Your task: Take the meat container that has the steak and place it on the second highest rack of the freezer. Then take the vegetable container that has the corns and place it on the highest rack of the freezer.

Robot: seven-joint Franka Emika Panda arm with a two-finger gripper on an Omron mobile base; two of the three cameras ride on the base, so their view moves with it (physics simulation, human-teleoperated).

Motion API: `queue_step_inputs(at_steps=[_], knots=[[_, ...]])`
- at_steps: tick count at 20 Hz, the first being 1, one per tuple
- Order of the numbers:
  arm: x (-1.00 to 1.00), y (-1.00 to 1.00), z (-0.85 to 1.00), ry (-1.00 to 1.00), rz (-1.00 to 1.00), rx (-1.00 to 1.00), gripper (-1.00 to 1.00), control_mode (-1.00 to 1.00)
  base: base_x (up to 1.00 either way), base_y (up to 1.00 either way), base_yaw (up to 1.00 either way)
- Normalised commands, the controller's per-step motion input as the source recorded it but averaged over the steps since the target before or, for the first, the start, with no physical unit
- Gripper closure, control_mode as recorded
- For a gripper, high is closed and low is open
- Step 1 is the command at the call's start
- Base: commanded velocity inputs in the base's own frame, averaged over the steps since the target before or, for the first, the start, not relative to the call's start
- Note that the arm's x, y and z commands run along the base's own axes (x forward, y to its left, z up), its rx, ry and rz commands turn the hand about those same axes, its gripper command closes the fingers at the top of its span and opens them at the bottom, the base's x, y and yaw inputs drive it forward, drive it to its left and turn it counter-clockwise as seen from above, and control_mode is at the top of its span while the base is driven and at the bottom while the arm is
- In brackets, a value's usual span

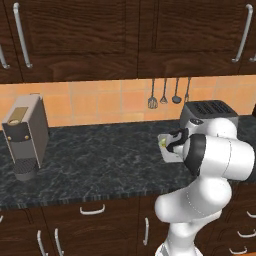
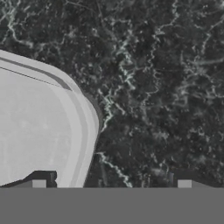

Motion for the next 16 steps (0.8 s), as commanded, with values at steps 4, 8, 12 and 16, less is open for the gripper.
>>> queue_step_inputs(at_steps=[4, 8, 12, 16], knots=[[0.00, 0.00, 0.00, 0.00, 0.00, 0.00, 1.00, -1.00, 0.00, 0.00, 0.00], [0.00, 0.00, 0.00, 0.00, 0.00, 0.00, 1.00, -1.00, 0.00, 0.00, 0.00], [0.00, 0.00, 0.00, 0.00, 0.00, 0.00, 1.00, -1.00, 0.00, 0.00, 0.00], [0.00, 0.00, 0.00, 0.00, 0.00, 0.00, 1.00, -1.00, 0.00, 0.00, 0.00]])
